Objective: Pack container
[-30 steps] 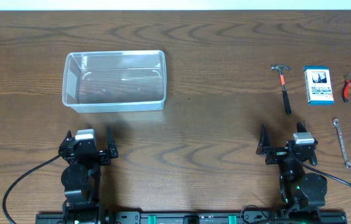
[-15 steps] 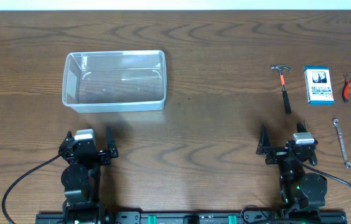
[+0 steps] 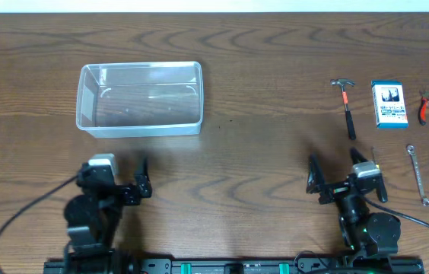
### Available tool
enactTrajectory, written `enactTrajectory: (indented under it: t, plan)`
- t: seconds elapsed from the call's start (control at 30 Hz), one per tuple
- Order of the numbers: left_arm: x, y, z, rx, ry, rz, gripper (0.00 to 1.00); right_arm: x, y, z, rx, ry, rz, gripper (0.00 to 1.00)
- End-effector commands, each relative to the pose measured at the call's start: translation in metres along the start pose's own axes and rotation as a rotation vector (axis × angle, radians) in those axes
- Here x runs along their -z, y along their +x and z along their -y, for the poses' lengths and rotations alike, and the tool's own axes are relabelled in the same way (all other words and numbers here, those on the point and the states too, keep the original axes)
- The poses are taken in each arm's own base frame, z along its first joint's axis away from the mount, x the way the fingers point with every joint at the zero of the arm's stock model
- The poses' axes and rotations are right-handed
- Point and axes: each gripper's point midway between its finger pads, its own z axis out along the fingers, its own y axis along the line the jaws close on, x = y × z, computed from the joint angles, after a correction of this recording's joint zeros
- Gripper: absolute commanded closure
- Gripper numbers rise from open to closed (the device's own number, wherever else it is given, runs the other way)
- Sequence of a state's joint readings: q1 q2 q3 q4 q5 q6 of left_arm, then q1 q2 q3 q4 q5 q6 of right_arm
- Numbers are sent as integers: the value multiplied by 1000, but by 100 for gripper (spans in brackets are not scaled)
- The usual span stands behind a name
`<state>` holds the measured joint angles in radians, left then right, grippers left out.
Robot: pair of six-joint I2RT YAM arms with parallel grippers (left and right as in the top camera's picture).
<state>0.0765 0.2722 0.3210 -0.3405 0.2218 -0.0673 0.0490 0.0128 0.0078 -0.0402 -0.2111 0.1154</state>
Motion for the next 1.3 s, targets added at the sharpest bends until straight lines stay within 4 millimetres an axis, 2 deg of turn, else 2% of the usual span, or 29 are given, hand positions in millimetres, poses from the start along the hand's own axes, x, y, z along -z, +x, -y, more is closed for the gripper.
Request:
enactTrajectory:
  t: [0.0,0.17,0.3,0.37,0.47,0.57,0.63,0.7,0.87,0.93,1.03,1.1,1.17,1.27]
  plan:
    - [18,-56,-2,-97,-73,2,2,2,0,-23,-26,-131,-17,1]
    - [20,-116,5,-99,-97,-215,2,4,-15,-25,-43,-125,-75,1]
    - [6,-150,13,-74,-75,-362,2,9,-22,-26,-87,-98,-234,1]
    - [-10,-156,10,-69,-83,-402,2,14,-26,-36,-123,-133,-333,1]
    - [-33,-144,9,-50,-64,-471,2,18,-41,-44,-161,-160,-389,1]
    - [-45,-144,14,-36,-23,-486,2,18,-73,-68,-204,-287,-340,1]
    - [-44,-152,12,-46,-40,-478,2,17,-90,-77,-224,-333,-334,1]
    - [-39,-166,4,-63,-99,-457,2,12,-100,-72,-258,-286,-380,1]
    - [-24,-199,-30,-103,-328,-382,2,-12,-99,-51,-181,-106,-592,1]
    - [-17,-202,-43,-109,-415,-377,2,-25,-98,-55,-157,-88,-676,1]
    - [-11,-198,-51,-119,-468,-403,2,-48,-93,-87,-112,-158,-824,1]
    - [-9,-193,-52,-120,-469,-422,2,-60,-87,-118,-16,-258,-906,1]
    - [-7,-191,-52,-123,-471,-433,2,-71,-77,-143,93,-339,-949,1]
    - [-6,-189,-52,-124,-473,-445,2,-87,-64,-172,132,-399,-974,1]
